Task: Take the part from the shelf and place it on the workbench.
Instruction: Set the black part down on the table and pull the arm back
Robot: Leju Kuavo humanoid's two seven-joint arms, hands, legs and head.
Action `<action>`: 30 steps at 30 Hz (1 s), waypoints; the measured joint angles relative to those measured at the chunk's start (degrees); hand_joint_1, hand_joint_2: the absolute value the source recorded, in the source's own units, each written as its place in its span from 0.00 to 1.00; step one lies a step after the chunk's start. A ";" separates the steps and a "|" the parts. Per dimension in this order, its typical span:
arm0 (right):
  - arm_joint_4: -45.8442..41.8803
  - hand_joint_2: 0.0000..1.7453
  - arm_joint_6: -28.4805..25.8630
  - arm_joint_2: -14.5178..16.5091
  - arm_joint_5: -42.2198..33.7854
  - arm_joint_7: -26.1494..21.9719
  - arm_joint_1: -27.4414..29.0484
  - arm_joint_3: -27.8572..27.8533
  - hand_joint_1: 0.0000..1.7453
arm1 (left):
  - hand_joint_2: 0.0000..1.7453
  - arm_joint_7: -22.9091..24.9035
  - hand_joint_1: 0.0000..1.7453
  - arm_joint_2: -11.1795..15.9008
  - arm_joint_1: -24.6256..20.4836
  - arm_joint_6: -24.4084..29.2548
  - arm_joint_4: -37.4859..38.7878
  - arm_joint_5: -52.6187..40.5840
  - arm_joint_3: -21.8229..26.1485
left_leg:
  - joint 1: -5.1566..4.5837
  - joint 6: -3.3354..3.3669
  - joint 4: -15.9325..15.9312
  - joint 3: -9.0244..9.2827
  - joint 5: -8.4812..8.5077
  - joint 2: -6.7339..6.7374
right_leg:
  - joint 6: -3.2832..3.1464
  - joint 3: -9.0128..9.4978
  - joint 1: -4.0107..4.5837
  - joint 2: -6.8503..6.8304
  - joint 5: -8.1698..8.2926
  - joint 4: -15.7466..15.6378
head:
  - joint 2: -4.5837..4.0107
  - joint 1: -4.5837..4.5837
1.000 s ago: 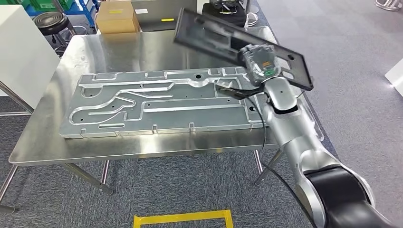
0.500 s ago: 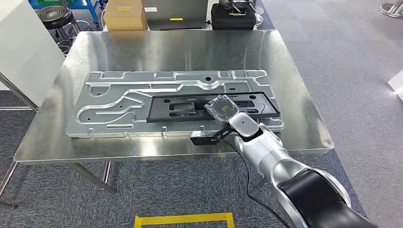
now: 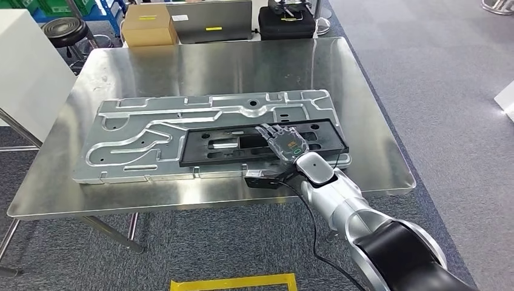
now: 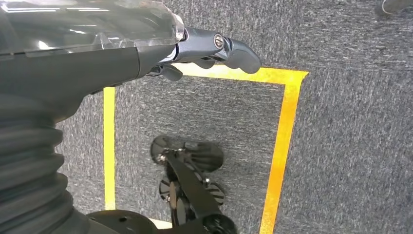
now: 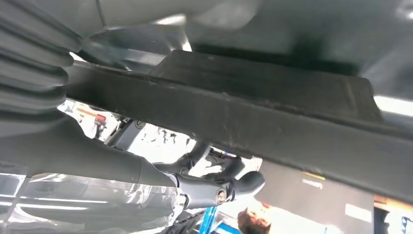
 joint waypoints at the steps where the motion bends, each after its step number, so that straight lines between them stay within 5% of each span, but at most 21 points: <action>1: 0.03 0.00 -1.71 0.05 -1.07 -1.03 0.17 -0.40 0.00 | 0.00 -0.04 0.00 0.01 -0.06 0.14 0.00 0.00 -0.01 | -0.05 0.17 -3.76 1.87 1.31 -0.02 | 0.23 -0.04 0.12 0.06 -0.18 0.27 | 0.00 0.00; 3: 0.00 0.00 -5.09 0.30 -3.72 -3.62 0.46 -1.59 0.00 | 0.00 -0.07 0.00 0.01 -0.17 0.34 0.00 0.00 -0.02 | -0.17 0.83 -7.74 3.77 2.19 -0.08 | 0.78 -0.28 0.31 0.17 -0.36 0.66 | 0.00 0.01; 7: -1.31 0.00 -9.75 1.04 -11.40 -11.62 1.03 -5.21 0.00 | 0.00 -0.05 0.00 0.01 -0.07 0.58 0.00 -0.12 -0.12 | -0.13 2.23 -8.14 3.74 2.48 -0.12 | 1.97 -0.86 0.19 0.12 -1.30 1.82 | 0.00 0.02; 11: -5.88 0.00 -9.08 2.17 -25.42 -23.50 2.37 -9.85 0.00 | 0.00 0.07 0.00 0.01 -0.09 0.77 0.00 -0.51 -0.39 | -0.09 2.84 -8.25 3.68 2.60 0.00 | 2.80 -6.66 -0.12 -0.06 -7.68 14.38 | 0.00 0.02; 13: -11.28 0.00 -5.27 2.23 -35.90 -26.10 4.62 -10.45 0.00 | 0.00 -0.01 0.00 0.01 -0.04 0.78 0.00 -0.69 -0.50 | -0.12 2.90 -8.23 3.73 2.56 -0.04 | 2.77 -7.89 -0.14 -0.06 -7.56 16.92 | 0.00 0.02; 16: -24.13 0.00 2.73 0.86 -54.12 -27.05 8.33 -9.08 0.00 | 0.00 -0.37 0.00 -0.04 0.15 0.63 0.01 -0.77 -0.80 | -0.39 2.80 -8.21 3.84 2.47 -0.22 | 1.73 -2.98 0.17 -0.12 -2.24 6.63 | 0.00 0.02; 18: -33.27 0.00 6.95 -0.56 -63.75 -27.21 10.31 -8.21 0.00 | 0.00 -0.56 0.00 -0.14 0.20 0.40 0.02 -0.67 -0.94 | -0.58 2.44 -8.16 3.78 2.39 -0.23 | 1.05 -0.60 0.54 -0.27 -0.65 1.38 | 0.00 0.02; 23: -53.17 0.00 4.73 -5.12 -73.96 -27.36 17.64 -10.23 0.00 | 0.00 -1.38 0.00 -0.28 0.65 -0.69 0.03 1.54 -0.61 | -0.52 1.08 -6.50 3.27 0.72 -0.04 | 0.14 0.38 0.15 -0.50 -0.23 -0.52 | 0.00 0.02; 27: -63.31 0.00 -1.91 -8.67 -69.88 -26.77 26.80 -20.87 0.00 | 0.00 -2.25 0.00 -0.46 1.47 -1.62 0.04 3.59 0.84 | -0.18 0.34 6.85 -2.37 -5.91 0.07 | -0.12 0.88 0.02 -0.81 -0.37 -0.82 | 0.00 0.02; 28: -64.92 0.00 -3.30 -9.66 -68.52 -26.70 29.66 -24.81 0.00 | 0.00 -2.40 0.00 -0.54 1.78 -1.77 0.04 3.85 1.16 | -0.12 0.25 8.01 -2.82 -5.92 0.08 | 0.02 0.94 -0.02 -0.90 -0.51 -0.74 | 0.00 0.02; 30: -67.08 0.00 -5.23 -11.97 -66.76 -26.91 35.53 -33.54 0.00 | 0.00 -2.59 0.00 -0.68 2.40 -2.04 0.04 4.14 1.73 | 0.11 0.19 3.38 -0.23 -2.90 0.06 | 0.53 1.26 -0.14 -1.04 -0.94 -0.50 | 0.00 0.02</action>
